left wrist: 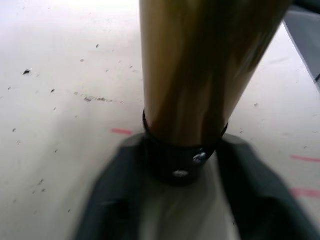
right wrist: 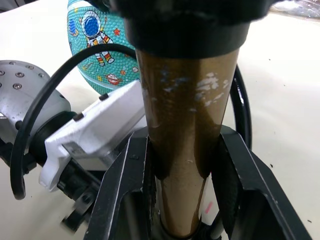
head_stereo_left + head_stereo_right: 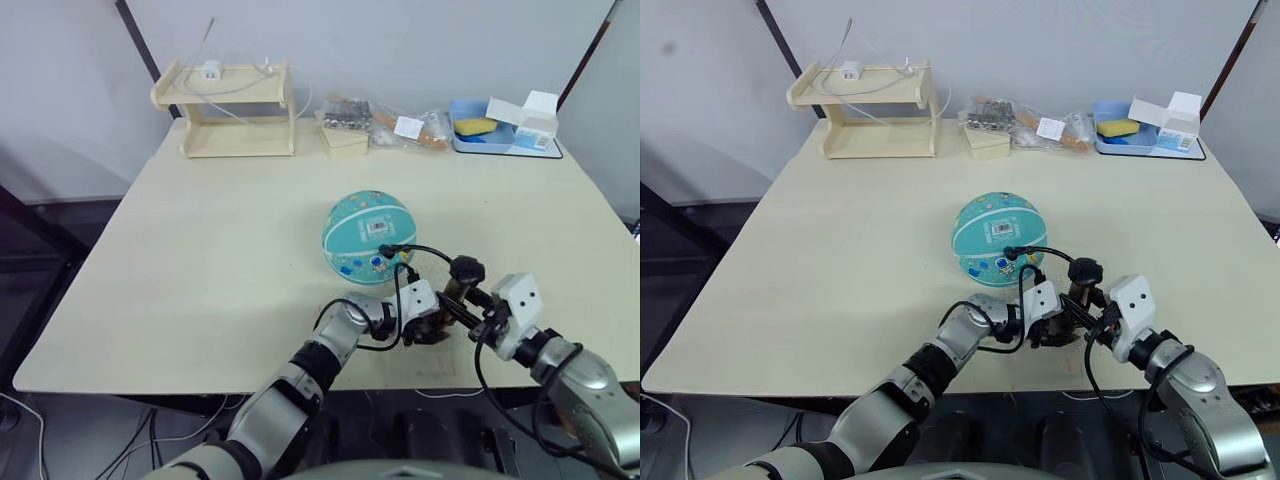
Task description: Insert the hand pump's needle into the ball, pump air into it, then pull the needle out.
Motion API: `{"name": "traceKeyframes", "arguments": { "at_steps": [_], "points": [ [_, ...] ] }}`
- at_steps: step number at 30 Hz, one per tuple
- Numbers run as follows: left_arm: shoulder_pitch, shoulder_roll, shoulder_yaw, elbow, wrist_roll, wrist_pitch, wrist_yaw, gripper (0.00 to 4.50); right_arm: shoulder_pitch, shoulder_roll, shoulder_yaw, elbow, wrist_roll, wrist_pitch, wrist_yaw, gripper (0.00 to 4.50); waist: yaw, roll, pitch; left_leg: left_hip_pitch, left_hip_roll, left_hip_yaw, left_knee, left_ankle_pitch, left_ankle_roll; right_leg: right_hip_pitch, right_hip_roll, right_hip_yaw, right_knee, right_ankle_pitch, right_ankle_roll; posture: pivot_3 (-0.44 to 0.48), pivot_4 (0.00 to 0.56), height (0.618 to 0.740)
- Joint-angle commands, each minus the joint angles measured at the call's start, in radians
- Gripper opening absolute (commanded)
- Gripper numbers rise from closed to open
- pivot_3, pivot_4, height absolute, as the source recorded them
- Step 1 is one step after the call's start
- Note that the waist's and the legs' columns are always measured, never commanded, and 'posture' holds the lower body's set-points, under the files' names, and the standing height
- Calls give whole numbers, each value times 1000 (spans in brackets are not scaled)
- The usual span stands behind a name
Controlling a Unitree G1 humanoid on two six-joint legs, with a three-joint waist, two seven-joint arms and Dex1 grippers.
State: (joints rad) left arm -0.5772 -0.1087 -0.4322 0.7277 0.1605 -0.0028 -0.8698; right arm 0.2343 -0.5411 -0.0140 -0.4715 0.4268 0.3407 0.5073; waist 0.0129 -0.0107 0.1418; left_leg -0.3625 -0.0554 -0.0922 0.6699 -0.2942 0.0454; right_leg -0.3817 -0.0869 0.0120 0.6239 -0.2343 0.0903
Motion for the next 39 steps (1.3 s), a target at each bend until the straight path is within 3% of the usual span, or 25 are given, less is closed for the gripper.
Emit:
{"name": "traceKeyframes", "arguments": {
  "at_steps": [1,17,29,39],
  "points": [
    [7,-3,-11,-73,-24,-22,-25,4141,53,-5,41,75,-24,91,8,975,0,0,0,0,0,0,0,0,0,0,0,0,0,0,0,0,150,740],
    [112,144,-17,-331,-111,33,-176,4144,65,-43,-41,35,3,108,37,975,3,3,2,-1,-1,-1,0,0,0,0,-2,0,0,0,0,0,150,740],
    [189,379,40,-631,-321,153,-388,4144,103,-93,-97,-14,40,135,77,975,7,5,4,-6,-2,-2,0,0,0,-4,-3,-1,-1,0,-1,0,150,740],
    [293,561,194,-852,-534,316,-411,4144,91,-165,-217,-141,121,164,123,975,8,9,10,-18,-4,-5,0,1,0,-15,-4,-2,-2,3,-5,0,150,740]
  ]
}}
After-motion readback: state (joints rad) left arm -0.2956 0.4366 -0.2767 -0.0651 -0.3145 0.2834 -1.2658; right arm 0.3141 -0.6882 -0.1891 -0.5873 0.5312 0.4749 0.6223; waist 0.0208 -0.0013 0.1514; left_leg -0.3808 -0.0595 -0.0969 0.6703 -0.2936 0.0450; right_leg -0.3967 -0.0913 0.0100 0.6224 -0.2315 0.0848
